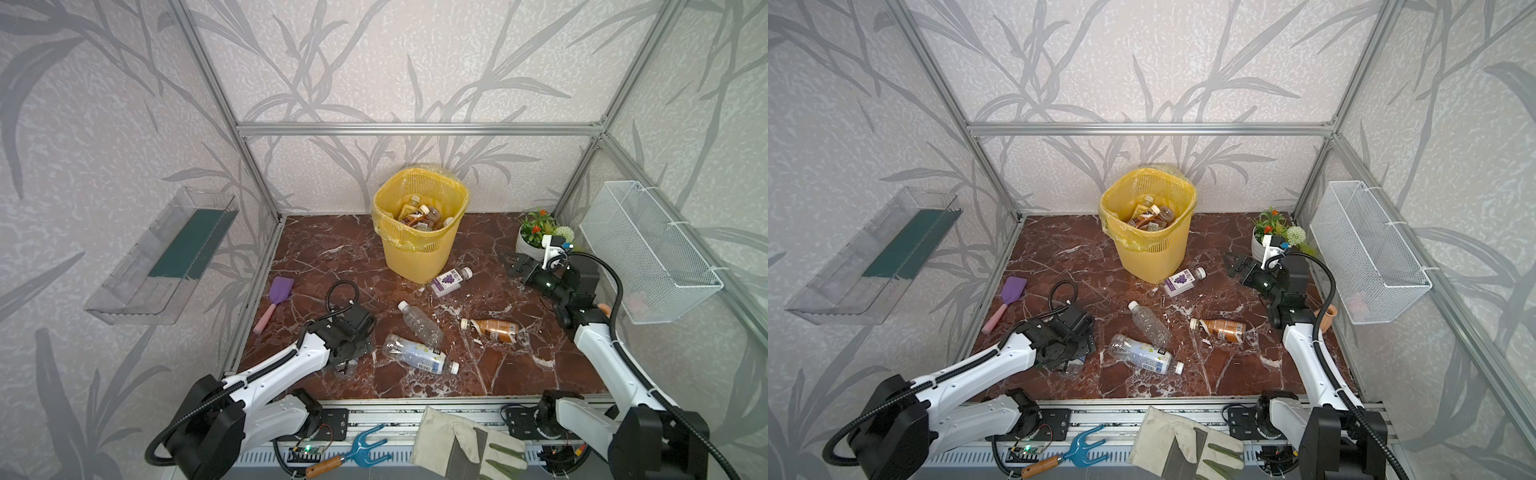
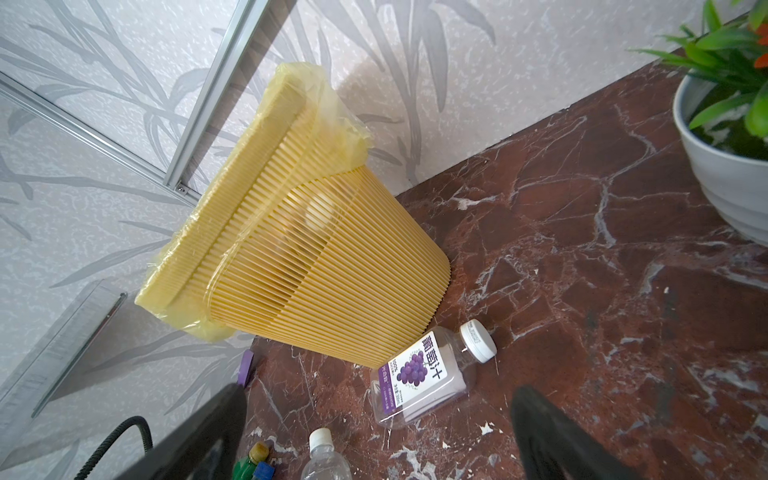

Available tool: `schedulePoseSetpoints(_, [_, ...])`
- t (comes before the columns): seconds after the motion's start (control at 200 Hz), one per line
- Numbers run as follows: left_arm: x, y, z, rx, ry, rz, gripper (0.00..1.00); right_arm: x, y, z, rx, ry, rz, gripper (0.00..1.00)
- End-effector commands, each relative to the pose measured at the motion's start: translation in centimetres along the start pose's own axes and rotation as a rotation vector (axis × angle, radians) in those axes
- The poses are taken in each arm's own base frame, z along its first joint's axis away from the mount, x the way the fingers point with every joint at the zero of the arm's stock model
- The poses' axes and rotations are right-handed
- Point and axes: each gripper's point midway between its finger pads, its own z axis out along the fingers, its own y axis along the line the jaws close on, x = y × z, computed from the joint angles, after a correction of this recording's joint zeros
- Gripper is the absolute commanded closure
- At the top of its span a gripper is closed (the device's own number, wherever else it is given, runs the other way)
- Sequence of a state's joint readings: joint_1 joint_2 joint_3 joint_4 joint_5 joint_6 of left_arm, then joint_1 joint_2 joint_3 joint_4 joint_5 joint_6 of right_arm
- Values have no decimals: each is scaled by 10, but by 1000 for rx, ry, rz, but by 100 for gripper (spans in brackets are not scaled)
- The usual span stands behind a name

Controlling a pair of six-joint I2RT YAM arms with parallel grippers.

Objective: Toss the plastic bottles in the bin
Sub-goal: 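Lower the left gripper onto the blue-capped Pepsi bottle and grasp it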

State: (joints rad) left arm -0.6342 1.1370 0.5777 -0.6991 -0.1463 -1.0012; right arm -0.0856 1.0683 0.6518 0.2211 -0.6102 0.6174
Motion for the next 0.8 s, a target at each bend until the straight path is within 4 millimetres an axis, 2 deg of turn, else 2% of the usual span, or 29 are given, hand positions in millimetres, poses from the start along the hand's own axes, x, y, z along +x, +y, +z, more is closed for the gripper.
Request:
schedulePoseSetpoints(0.0, [3,2,7,-23,15,29,13,-4,3,-1,-30,-16,-4,1])
schedulePoseSetpoints(0.225, [1,-7,17,-31,27,89,19,-6,2,-2,-33,-19,34,1])
schedulePoseSetpoints(0.355, [8,-9,26,-40,65,125,24,-7,1,-2,-36,-23,44,1])
schedulePoseSetpoints(0.465, [11,-10,30,-44,86,138,33,-9,1,-2,-43,-27,57,1])
schedulePoseSetpoints(0.615, [3,-19,21,-7,34,165,39,-9,1,-2,-49,-28,70,1])
schedulePoseSetpoints(0.795, [-14,-26,-2,28,-51,174,43,-9,0,-2,-49,-28,73,1])
